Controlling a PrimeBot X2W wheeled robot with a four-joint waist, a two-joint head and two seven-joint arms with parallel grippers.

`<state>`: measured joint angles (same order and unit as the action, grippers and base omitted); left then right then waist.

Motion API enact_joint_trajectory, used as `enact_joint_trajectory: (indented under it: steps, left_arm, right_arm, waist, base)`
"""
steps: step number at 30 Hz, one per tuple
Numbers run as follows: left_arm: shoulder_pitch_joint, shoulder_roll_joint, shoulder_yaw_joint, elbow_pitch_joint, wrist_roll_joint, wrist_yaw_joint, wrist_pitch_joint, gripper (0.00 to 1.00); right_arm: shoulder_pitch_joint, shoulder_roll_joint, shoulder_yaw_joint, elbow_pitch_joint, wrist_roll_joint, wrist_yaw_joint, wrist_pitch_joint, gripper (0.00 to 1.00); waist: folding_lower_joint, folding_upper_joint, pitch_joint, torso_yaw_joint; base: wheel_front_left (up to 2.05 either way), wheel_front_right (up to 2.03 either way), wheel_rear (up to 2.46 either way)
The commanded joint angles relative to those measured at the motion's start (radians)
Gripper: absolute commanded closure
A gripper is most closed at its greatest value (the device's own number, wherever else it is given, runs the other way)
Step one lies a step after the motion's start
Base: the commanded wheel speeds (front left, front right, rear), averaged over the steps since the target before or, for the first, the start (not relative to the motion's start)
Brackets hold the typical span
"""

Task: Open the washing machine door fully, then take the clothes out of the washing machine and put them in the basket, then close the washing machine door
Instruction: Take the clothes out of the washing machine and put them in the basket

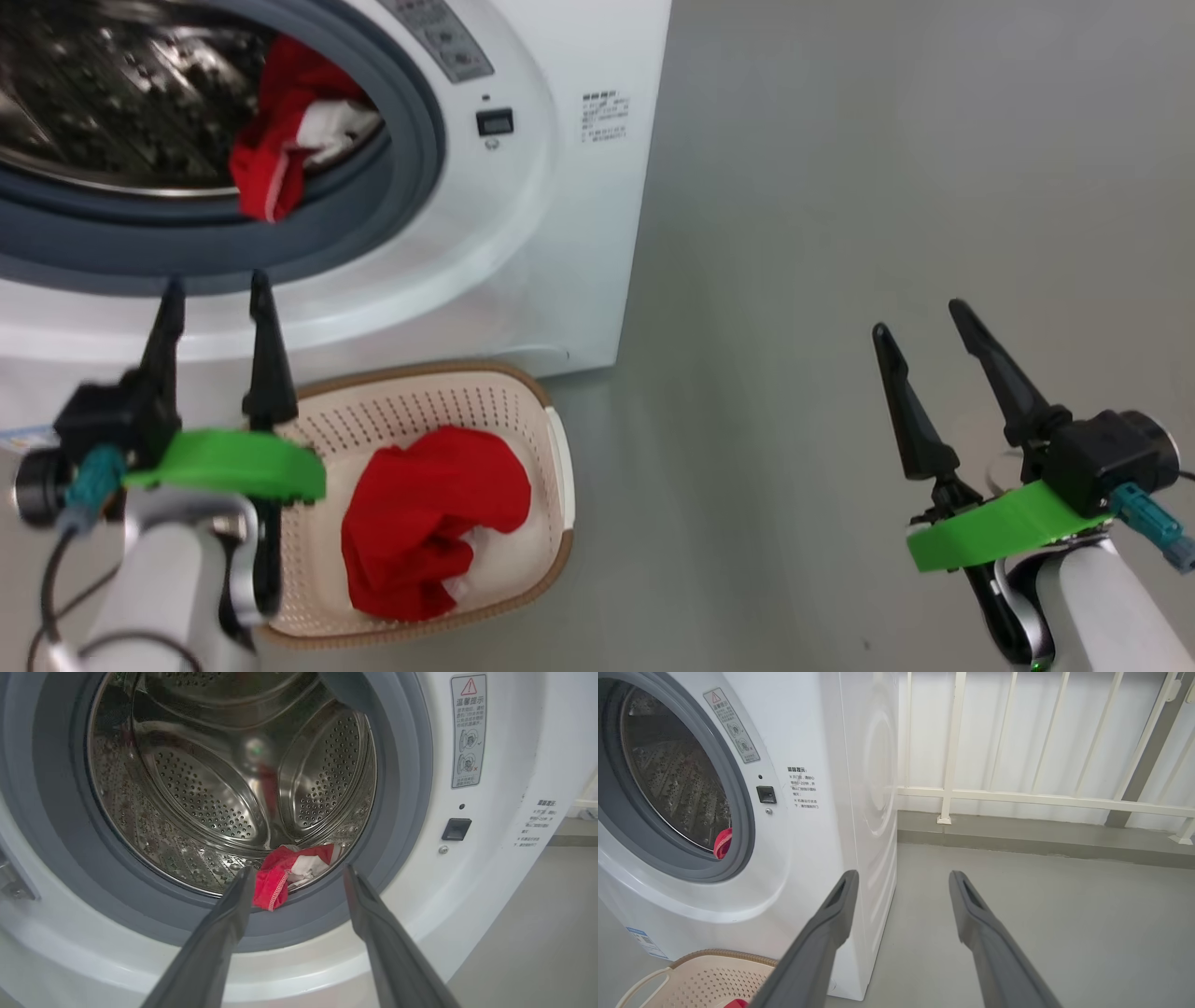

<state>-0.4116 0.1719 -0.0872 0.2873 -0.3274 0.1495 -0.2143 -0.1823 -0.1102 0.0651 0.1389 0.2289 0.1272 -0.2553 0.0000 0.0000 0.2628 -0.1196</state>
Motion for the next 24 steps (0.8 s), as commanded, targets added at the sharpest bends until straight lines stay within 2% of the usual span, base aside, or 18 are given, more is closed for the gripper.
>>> enact_joint_trajectory:
  steps: [1, 14, 24]
  left_arm:
    - [-0.056, 0.026, 0.025, 0.002, 0.003, -0.009, -0.009, 0.0]
    - [-0.54, 0.066, 0.011, 0.354, 0.009, -0.065, -0.023, 0.0]
    - [-0.763, 0.087, 0.003, 0.6, 0.006, -0.074, 0.012, 0.0]
  right_arm:
    - [-0.029, -0.014, 0.02, -0.029, 0.008, 0.003, -0.006, 0.0]
    - [-0.123, -0.032, 0.044, -0.039, 0.031, 0.003, -0.006, 0.0]
    - [-0.173, -0.036, 0.088, -0.033, 0.05, 0.003, -0.006, 0.0]
  waist:
    - [0.0, 0.0, 0.077, -0.004]
    - [0.0, 0.0, 0.278, -0.04]
    - [0.0, 0.0, 0.35, -0.071]
  base:
    - [0.0, 0.0, 0.0]
    - [0.0, 0.0, 0.0]
    - [0.0, 0.0, 0.0]
